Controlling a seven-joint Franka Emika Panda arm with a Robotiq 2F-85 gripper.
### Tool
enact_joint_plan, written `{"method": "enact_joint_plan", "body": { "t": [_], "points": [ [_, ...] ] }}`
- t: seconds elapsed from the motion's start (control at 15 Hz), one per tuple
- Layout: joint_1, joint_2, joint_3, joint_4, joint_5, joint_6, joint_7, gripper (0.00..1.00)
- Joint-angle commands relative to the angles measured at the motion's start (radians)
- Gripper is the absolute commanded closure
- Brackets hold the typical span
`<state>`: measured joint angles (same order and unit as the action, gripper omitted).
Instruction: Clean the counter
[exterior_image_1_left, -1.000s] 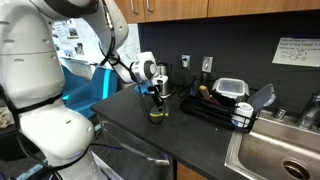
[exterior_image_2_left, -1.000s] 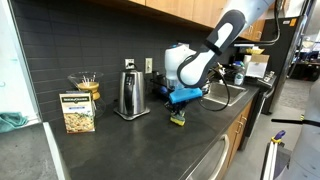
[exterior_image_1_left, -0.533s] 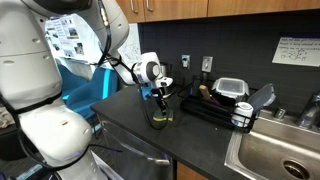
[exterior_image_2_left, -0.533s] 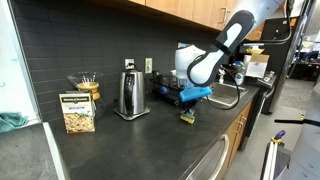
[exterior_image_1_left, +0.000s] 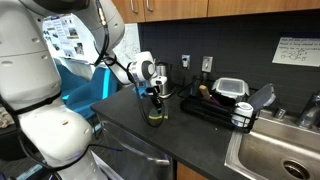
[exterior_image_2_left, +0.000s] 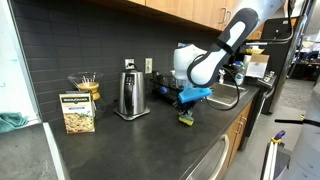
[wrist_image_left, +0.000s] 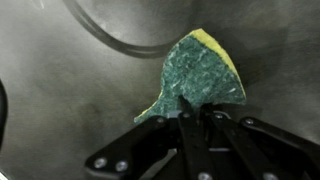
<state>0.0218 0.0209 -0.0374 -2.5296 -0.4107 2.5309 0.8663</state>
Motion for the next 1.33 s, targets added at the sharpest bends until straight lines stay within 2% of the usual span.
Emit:
{"method": "enact_joint_plan", "body": {
  "t": [0.0, 0.73, 1.27],
  "points": [
    [0.025, -0.012, 0.045, -0.014, 0.010, 0.018, -0.003, 0.97],
    [0.111, 0.041, 0.136, -0.014, 0.076, 0.146, -0.068, 0.97],
    [0.172, 0.041, 0.201, -0.013, 0.215, 0.199, -0.218, 0.97]
  ]
}}
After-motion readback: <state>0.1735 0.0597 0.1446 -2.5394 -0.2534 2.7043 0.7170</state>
